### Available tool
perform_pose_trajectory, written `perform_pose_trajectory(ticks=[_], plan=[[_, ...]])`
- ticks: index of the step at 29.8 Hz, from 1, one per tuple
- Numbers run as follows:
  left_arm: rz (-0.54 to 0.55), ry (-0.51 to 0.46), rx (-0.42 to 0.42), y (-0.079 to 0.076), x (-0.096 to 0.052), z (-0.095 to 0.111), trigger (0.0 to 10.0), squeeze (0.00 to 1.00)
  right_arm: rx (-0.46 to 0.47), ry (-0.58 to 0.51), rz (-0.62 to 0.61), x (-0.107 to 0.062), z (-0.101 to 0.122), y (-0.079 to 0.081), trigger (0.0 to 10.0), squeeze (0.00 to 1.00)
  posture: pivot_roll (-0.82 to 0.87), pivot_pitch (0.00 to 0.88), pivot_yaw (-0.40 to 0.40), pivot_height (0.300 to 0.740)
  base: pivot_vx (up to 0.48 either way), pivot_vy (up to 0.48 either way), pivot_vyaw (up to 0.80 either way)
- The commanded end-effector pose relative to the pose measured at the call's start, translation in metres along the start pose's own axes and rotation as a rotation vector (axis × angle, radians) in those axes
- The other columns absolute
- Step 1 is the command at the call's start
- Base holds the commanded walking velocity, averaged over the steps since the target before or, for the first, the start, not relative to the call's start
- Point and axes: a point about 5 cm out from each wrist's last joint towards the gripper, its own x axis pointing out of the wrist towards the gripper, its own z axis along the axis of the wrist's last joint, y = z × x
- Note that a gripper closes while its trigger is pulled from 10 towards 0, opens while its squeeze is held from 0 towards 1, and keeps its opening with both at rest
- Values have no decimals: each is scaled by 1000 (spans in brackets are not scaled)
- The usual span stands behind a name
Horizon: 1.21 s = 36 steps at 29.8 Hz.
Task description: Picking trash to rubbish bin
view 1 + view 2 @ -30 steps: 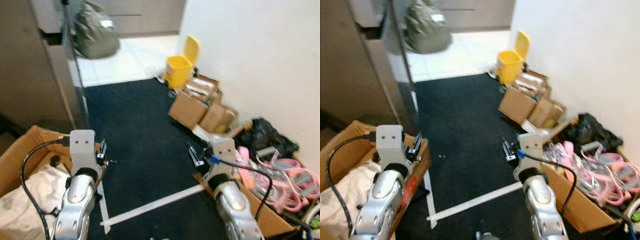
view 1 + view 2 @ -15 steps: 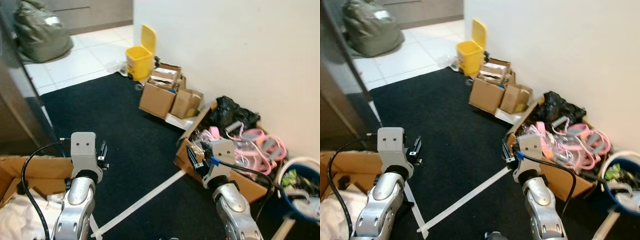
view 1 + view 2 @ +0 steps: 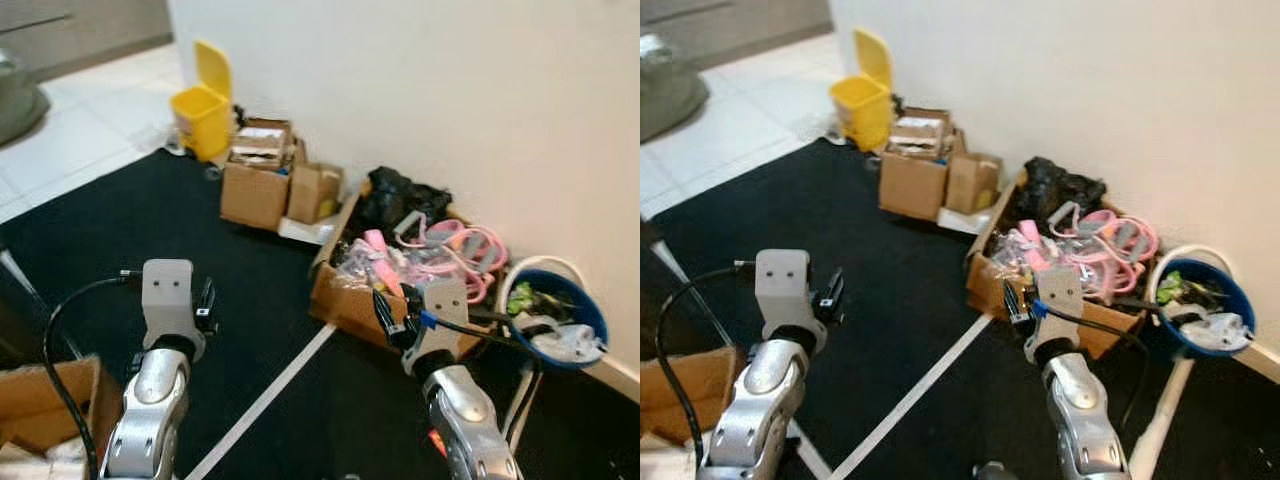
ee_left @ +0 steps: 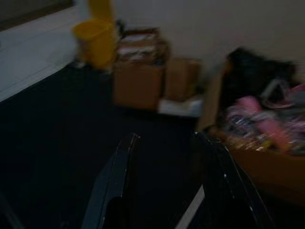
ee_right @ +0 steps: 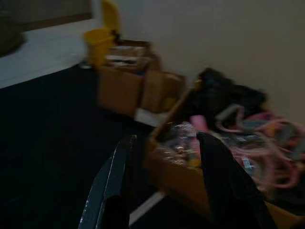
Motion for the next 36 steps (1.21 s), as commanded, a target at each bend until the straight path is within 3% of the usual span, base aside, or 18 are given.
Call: perform_pose_trajectory(ticks=[1,36], plan=[[9,34,24,7,-2,-6,10000,0,12,7,-18,-3,-3,-1,10000,0,2,144,-1,740,0,0,-669],[4,43,21,5,-1,-9,10000,0,-10,21,-28,-7,-4,-10,10000,0,-9,151,-13,740,0,0,-661]])
